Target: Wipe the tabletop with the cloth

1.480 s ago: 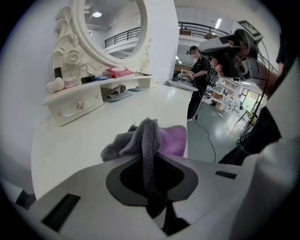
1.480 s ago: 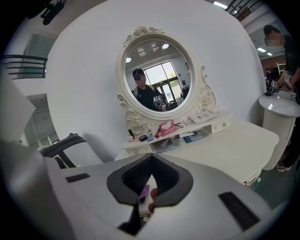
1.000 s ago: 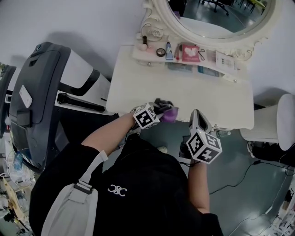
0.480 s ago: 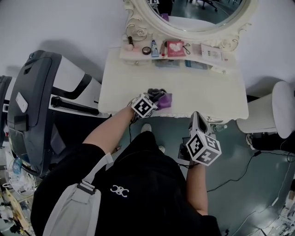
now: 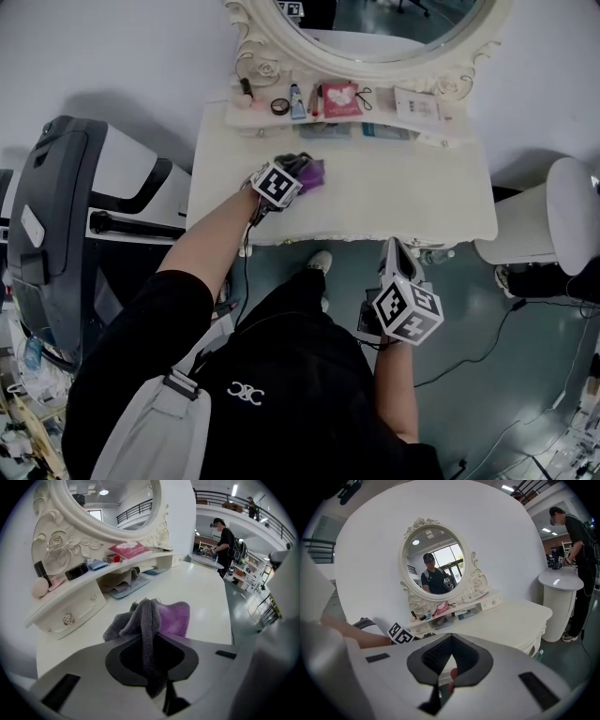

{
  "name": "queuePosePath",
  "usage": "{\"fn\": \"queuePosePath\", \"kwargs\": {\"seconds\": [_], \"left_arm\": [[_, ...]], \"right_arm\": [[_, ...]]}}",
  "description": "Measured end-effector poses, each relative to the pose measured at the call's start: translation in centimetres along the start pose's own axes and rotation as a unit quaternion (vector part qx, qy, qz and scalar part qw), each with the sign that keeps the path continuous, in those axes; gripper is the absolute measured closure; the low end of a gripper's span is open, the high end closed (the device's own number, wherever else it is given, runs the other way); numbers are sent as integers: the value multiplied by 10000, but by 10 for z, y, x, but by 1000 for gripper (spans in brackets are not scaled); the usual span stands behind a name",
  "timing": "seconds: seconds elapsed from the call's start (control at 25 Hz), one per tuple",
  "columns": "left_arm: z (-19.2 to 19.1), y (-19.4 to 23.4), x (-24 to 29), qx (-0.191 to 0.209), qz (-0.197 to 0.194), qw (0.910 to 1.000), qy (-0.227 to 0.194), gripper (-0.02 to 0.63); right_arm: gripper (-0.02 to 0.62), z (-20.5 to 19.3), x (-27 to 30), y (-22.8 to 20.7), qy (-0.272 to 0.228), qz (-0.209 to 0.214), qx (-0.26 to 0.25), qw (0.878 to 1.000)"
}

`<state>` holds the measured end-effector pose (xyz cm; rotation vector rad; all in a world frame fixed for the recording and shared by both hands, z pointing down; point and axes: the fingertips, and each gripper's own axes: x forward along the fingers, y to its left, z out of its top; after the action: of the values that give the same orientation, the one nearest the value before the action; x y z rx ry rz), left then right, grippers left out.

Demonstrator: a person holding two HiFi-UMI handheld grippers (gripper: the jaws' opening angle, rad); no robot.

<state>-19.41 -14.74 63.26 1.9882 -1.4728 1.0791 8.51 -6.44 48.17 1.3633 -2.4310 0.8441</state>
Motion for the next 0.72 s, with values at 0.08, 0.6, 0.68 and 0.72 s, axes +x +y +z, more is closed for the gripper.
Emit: {"fn": "queuePosePath", "kwargs": {"seconds": [0.08,0.6,0.68,0.72], "left_arm": [[6,11,7,-49,32,9999,106,555],[25,24,33,-428,-139,9978,488,555],[31,15,37,-652,-285,9967,404,555],[35,11,39,-749,-348,9960,350,555]], "right_arm": [[591,2,5,-3,48,6,-17,10000],[591,31,32,-40,63,-168,43,9998],[591,39,34,-46,28,-201,38,9998],[591,43,35,-47,2,-205,24,9998]]}}
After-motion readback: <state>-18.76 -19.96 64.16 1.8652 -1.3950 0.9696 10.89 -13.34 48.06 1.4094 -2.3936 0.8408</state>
